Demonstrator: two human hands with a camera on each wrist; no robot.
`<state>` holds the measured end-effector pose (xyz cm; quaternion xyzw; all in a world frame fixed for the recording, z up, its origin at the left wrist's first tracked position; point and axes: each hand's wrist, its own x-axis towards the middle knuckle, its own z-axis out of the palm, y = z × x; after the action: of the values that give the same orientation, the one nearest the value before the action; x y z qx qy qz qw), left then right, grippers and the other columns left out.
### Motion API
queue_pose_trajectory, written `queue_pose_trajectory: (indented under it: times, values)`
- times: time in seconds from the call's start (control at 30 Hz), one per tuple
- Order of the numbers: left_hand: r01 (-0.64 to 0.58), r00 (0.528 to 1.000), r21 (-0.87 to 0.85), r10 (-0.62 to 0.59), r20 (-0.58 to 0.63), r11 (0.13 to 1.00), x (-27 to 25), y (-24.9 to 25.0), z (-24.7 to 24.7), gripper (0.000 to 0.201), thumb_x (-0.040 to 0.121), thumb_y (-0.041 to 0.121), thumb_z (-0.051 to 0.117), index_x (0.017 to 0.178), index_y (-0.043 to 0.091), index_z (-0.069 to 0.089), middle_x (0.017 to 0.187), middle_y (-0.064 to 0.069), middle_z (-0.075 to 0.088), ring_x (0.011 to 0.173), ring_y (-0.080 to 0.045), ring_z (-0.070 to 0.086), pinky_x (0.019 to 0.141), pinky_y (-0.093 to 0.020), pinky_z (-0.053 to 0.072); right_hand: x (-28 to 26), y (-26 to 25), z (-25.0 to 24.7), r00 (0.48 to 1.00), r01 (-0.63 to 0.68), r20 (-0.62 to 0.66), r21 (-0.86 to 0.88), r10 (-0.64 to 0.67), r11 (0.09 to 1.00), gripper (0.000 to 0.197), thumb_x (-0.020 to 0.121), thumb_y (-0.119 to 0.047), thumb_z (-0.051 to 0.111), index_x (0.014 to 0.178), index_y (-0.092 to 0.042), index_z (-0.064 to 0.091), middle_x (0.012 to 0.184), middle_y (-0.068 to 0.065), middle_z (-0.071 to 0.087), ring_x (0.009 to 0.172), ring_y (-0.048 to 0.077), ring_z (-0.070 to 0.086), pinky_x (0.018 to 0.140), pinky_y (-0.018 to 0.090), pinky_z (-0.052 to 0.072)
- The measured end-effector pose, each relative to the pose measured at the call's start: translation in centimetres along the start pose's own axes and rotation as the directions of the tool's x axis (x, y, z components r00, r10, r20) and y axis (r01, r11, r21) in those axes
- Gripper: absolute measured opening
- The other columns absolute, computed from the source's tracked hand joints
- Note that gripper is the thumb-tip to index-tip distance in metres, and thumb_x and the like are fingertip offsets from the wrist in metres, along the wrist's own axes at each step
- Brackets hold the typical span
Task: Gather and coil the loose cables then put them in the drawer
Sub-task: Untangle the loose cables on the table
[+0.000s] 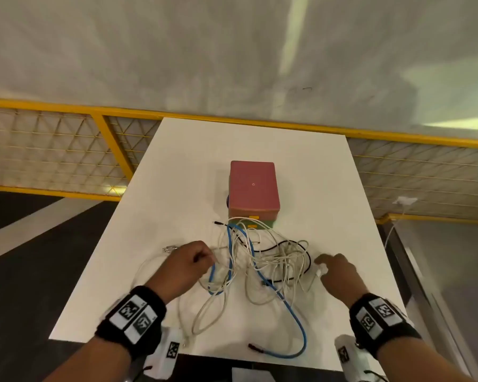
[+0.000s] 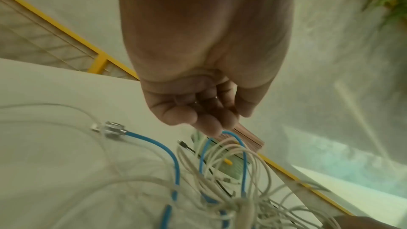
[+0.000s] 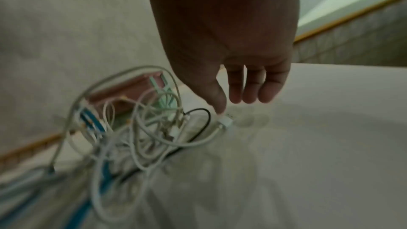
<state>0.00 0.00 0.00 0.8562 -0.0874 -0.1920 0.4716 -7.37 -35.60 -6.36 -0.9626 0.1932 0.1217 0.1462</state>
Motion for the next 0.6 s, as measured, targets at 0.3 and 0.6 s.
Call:
queue_pose_trajectory:
  times: [0.3,0.6]
  values:
    - [-0.174,0.98,0.055,0.167,0.113,0.983,0.7,5.0,1.8,0.016,0.091,0.022,0.064,0.077,0.028,0.063,0.065,0.013,0.059,0.059,0.003,0.052,0.06,-0.013,0.04,-0.8,-1.6,-3.8,0.993,0.049,0.111,-0.035,-0.045,0.998,0.031,0.081,-0.024,0.069,0.063,-0.037,0.046,0.093,-0.006,0.052,0.094,0.019,0.059,0.077,0.03,0.049]
    - [-0.378,0.911,0.038,0.365,0.192,0.925,3.8,16.3,1.2,0.041,0.076,0.051,0.074,0.112,0.038,0.058,0.108,0.012,0.062,0.1,-0.002,0.062,0.09,-0.025,0.051,-2.2,-9.3,-23.3,0.897,0.405,-0.315,0.298,-0.311,0.865,0.024,0.071,-0.011,0.083,0.083,-0.025,0.069,0.073,-0.008,0.062,0.065,0.005,0.057,0.058,0.009,0.04]
